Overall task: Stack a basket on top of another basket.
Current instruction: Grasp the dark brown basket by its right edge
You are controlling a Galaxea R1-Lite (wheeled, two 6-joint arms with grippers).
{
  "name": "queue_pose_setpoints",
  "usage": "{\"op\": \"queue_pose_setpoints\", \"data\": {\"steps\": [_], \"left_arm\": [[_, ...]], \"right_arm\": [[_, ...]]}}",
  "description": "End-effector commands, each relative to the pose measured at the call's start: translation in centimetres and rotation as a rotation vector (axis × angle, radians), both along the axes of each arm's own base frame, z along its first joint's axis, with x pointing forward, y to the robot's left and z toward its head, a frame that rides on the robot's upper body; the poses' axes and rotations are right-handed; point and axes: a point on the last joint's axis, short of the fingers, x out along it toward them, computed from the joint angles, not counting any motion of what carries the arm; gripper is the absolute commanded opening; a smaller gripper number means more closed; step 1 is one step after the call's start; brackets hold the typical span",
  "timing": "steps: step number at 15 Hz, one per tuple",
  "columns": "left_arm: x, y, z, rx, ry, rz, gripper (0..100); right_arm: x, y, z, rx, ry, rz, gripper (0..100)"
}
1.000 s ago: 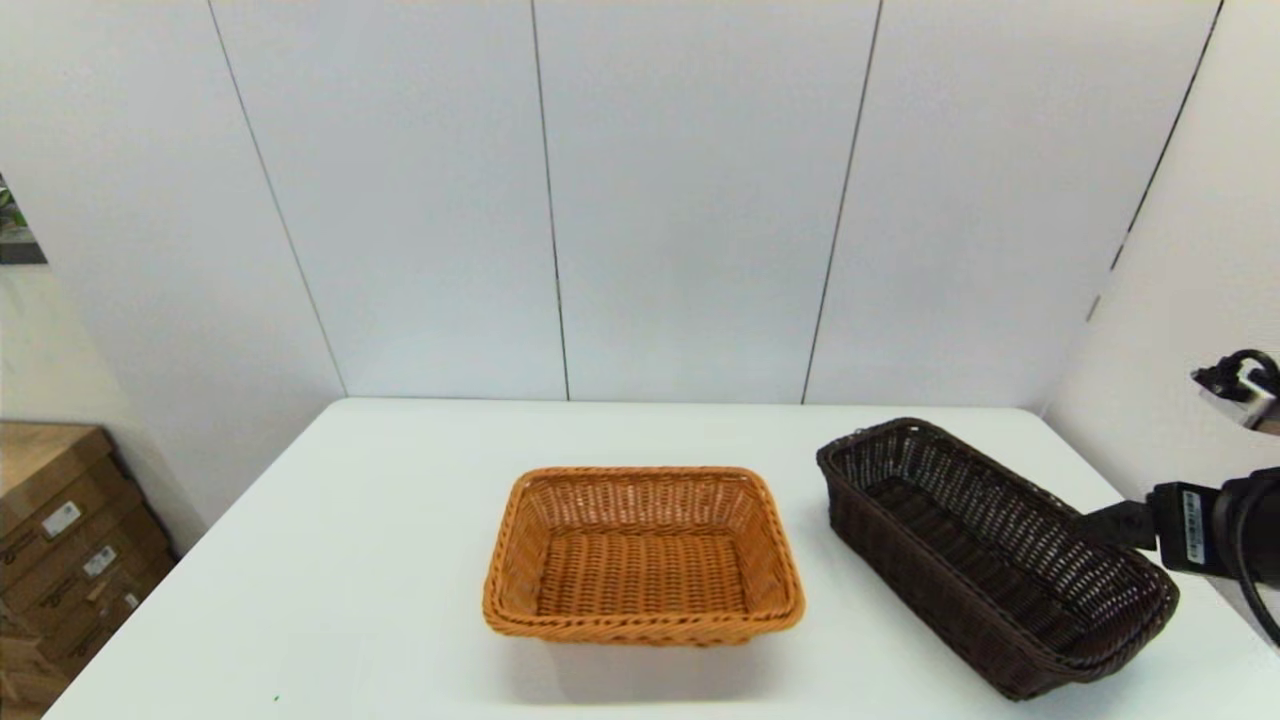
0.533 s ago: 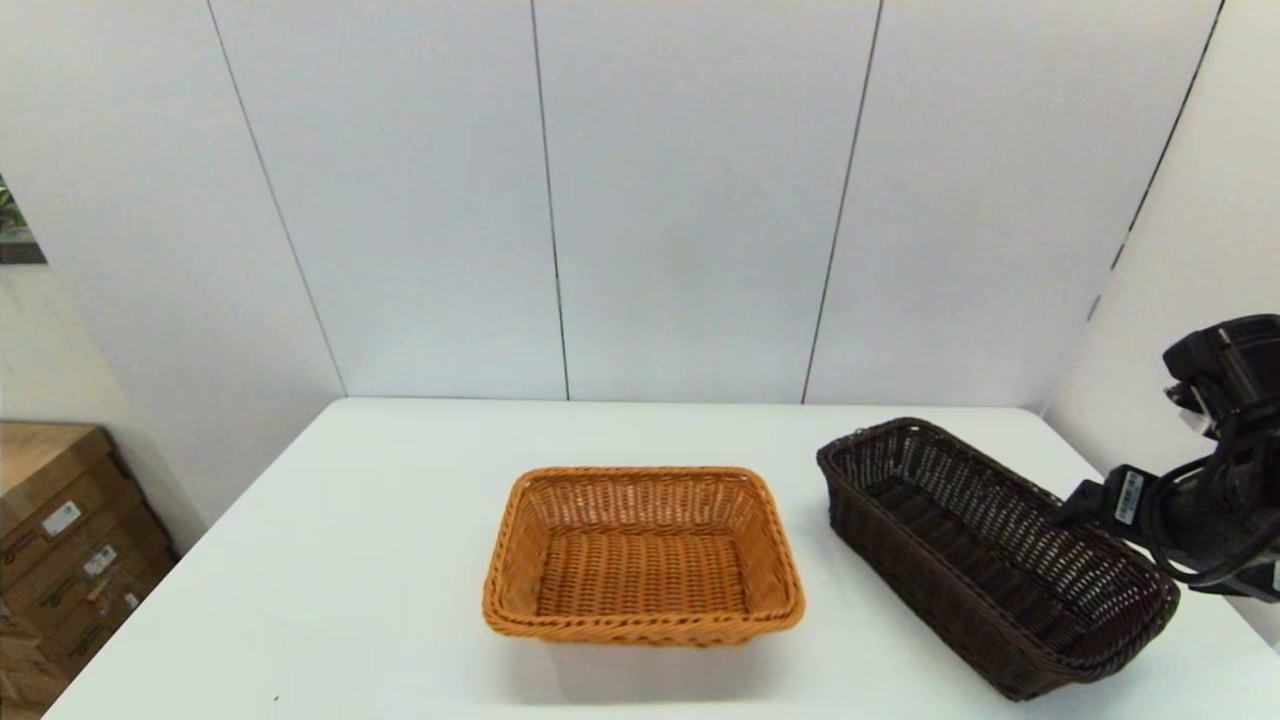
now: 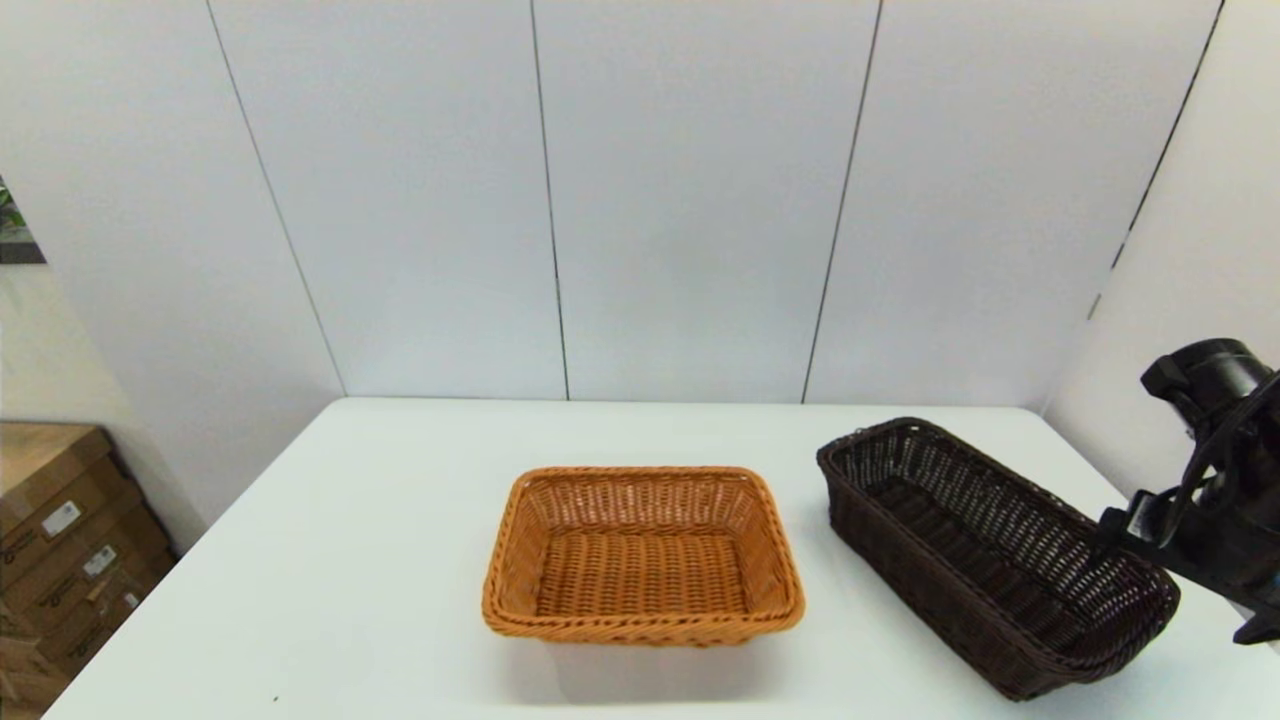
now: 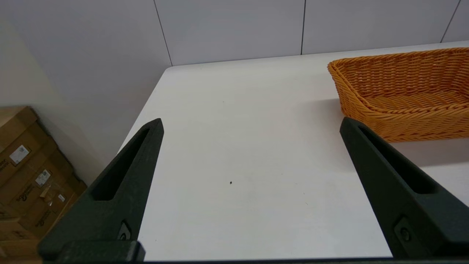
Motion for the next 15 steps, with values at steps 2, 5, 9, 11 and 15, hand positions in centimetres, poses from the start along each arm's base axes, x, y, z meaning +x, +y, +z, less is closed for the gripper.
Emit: {"op": "queue_pose_setpoints", "data": {"steps": [2,5,9,11,15], "left_arm": [[0.0,0.0,0.0,0.000,0.001,0.001,100],[0.0,0.0,0.0,0.000,0.001,0.001,100],[0.0,0.0,0.0,0.000,0.001,-0.001,100],[0.0,0.0,0.0,0.000,0.001,0.001,100],[0.0,0.0,0.0,0.000,0.001,0.001,100]], "right_arm": [[1.7,-0.2,-1.7,0.071,0.065,-0.082,100],[2.1,-0.2,-2.1,0.124,0.111,-0.125,100],[2.4,-0.1,-3.0,0.200,0.143,-0.178,100],[2.5,-0.1,-3.5,0.214,0.168,-0.193,100],[2.8,-0.5,-4.6,0.232,0.201,-0.209,100]]}}
